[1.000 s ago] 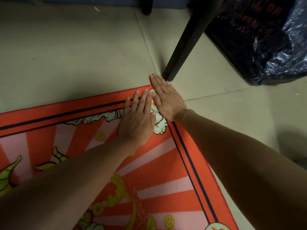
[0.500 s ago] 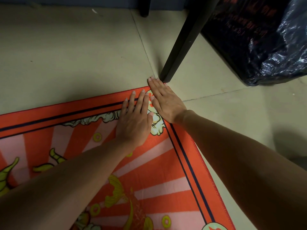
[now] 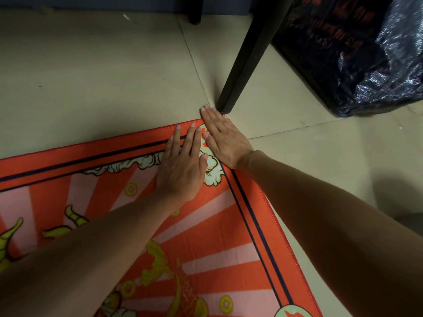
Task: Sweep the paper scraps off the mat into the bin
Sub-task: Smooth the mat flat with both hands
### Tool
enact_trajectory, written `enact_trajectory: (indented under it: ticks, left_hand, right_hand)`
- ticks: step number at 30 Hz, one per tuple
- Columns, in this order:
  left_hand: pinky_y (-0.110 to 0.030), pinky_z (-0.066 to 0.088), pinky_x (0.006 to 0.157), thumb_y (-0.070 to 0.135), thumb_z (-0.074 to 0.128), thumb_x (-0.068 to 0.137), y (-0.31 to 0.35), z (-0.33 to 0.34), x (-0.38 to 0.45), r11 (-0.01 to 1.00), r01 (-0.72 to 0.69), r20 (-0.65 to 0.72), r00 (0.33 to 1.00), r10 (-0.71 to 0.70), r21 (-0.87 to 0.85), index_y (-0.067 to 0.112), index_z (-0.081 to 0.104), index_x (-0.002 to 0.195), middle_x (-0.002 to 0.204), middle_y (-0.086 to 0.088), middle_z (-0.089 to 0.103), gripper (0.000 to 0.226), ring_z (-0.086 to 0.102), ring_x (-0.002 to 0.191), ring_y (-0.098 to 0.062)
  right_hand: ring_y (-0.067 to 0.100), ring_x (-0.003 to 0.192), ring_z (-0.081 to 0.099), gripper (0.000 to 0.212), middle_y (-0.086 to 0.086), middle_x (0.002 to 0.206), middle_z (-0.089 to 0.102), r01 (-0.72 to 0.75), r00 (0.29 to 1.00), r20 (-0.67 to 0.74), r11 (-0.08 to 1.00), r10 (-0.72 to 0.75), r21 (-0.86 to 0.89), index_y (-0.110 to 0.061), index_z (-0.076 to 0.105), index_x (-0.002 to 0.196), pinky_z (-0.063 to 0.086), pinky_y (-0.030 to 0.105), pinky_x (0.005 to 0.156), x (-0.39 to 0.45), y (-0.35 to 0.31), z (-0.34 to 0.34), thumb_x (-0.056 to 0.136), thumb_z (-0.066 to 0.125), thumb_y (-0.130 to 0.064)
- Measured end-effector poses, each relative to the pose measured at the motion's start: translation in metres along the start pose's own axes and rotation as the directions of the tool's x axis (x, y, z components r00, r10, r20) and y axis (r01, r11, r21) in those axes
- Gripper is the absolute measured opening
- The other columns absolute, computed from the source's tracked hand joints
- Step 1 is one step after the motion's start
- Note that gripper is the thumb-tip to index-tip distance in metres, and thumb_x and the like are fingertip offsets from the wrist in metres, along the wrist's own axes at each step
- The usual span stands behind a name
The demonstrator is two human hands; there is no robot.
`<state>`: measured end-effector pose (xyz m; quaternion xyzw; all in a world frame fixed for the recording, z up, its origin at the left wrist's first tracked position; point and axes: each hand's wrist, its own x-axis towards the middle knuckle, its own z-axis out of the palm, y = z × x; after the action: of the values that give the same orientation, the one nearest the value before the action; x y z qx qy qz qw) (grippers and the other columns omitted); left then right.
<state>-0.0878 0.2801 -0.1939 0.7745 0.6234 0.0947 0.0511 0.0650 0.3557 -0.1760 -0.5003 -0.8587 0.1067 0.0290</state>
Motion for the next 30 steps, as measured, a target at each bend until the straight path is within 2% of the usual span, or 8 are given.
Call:
enact_trajectory:
  ticks: [5,11,19,24,30]
  left_hand:
    - [-0.045,0.012,0.122,0.040,0.014,0.102,-0.001,0.004,0.001,1.000,0.009,-0.010,1.000,-0.009,0.000,0.011,0.007,0.155,0.163,-0.008,0.007,0.061,0.000,0.150,-0.031]
    - [-0.046,0.013,0.121,0.040,0.012,0.101,-0.001,0.003,0.001,1.000,0.003,-0.001,1.000,-0.003,-0.005,0.011,0.007,0.155,0.163,-0.008,0.009,0.062,0.002,0.150,-0.032]
    - [-0.047,0.015,0.121,0.040,0.019,0.102,0.000,0.003,0.002,1.000,0.003,-0.005,1.000,-0.003,0.007,0.011,0.010,0.155,0.162,-0.009,0.013,0.061,0.006,0.150,-0.033]
    - [-0.045,0.013,0.121,0.038,0.022,0.103,0.001,0.003,0.001,1.000,0.001,0.002,1.000,-0.001,0.009,0.010,0.008,0.155,0.162,-0.010,0.011,0.061,0.004,0.150,-0.032]
    - [-0.041,0.013,0.122,0.038,0.016,0.101,0.034,0.000,-0.047,0.987,-0.158,0.066,0.985,0.161,-0.041,0.002,0.008,0.154,0.162,-0.016,0.007,0.064,0.003,0.150,-0.027]
  right_hand:
    - [0.010,0.150,-0.008,0.061,-0.001,0.164,-0.003,-0.028,1.000,-0.006,0.998,0.028,0.048,-0.016,0.001,0.157,-0.005,0.023,0.119,-0.024,0.001,0.003,0.106,0.022,-0.041]
    - [0.012,0.150,-0.007,0.062,0.000,0.164,-0.003,-0.104,0.995,-0.005,0.992,0.104,0.071,-0.015,0.000,0.157,0.003,0.032,0.123,-0.027,-0.005,0.006,0.105,0.019,-0.044]
    - [0.010,0.149,-0.013,0.063,-0.003,0.163,-0.012,-0.168,0.986,0.019,0.984,0.167,0.062,-0.017,-0.008,0.156,0.000,0.030,0.122,-0.111,-0.011,0.012,0.105,0.016,-0.045]
    - [0.010,0.150,-0.012,0.061,-0.002,0.163,-0.010,-0.193,0.981,-0.006,0.979,0.194,0.073,-0.017,-0.006,0.156,0.000,0.032,0.123,-0.117,-0.014,0.014,0.105,0.016,-0.042]
    - [0.012,0.150,-0.010,0.060,-0.001,0.164,-0.008,-0.191,0.981,-0.014,0.981,0.192,0.044,-0.016,-0.003,0.156,0.001,0.034,0.123,-0.116,-0.014,0.016,0.104,0.015,-0.040]
